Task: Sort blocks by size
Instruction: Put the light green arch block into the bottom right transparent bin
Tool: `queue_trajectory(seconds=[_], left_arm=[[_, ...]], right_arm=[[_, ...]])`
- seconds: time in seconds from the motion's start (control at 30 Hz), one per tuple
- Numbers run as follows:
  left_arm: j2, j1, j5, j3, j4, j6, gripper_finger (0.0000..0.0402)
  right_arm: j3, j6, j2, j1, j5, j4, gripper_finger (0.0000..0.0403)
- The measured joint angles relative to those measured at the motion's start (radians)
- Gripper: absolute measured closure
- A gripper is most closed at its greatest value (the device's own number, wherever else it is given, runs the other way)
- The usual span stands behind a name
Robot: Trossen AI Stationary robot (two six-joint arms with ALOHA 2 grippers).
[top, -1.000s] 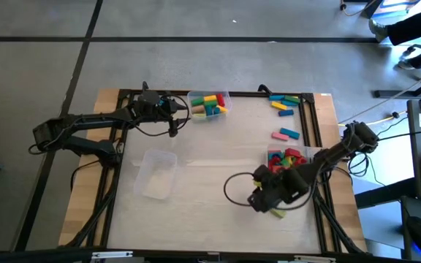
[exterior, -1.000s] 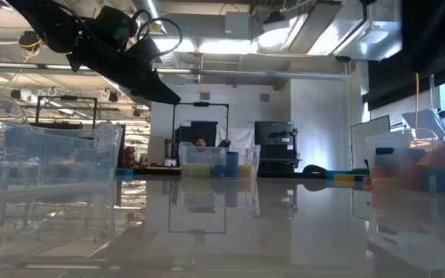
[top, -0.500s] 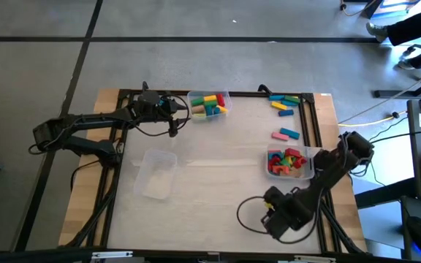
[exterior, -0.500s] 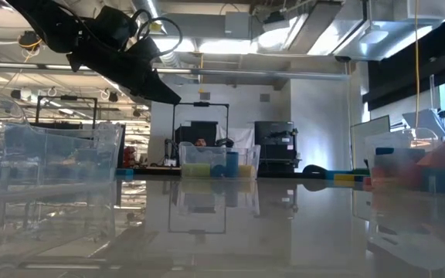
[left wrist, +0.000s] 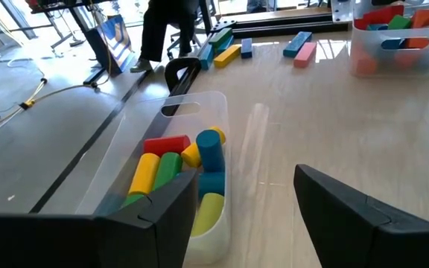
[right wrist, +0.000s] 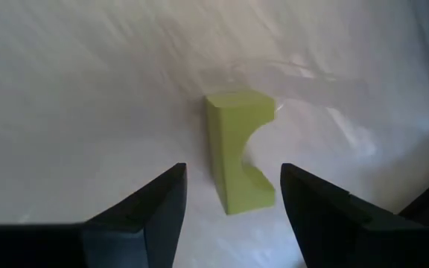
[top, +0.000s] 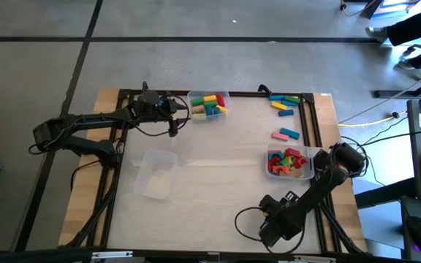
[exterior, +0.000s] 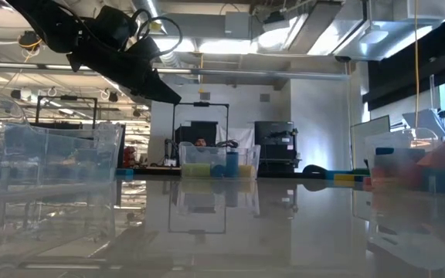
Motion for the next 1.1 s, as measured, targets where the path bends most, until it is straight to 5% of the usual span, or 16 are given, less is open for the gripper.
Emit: queue_trajectory(seconds=[0.43, 0.87, 1.1], left_arm=[[0.0, 0.0, 0.0, 0.0, 0.002, 0.0, 0.0183], [0.0, 0.0, 0.0, 0.0, 0.002, 0.0, 0.0183], [0.0, 0.0, 0.0, 0.0, 0.002, 0.0, 0.0183]], right_arm=[[-0.147, 0.04, 0.018, -0.01, -0.055, 0.188, 0.0189], [-0.158, -0.04, 0.02, -0.012, -0.044, 0.194, 0.0353], [-0.149, -0.038, -0.04, -0.05, 0.04, 0.18, 0.0354]])
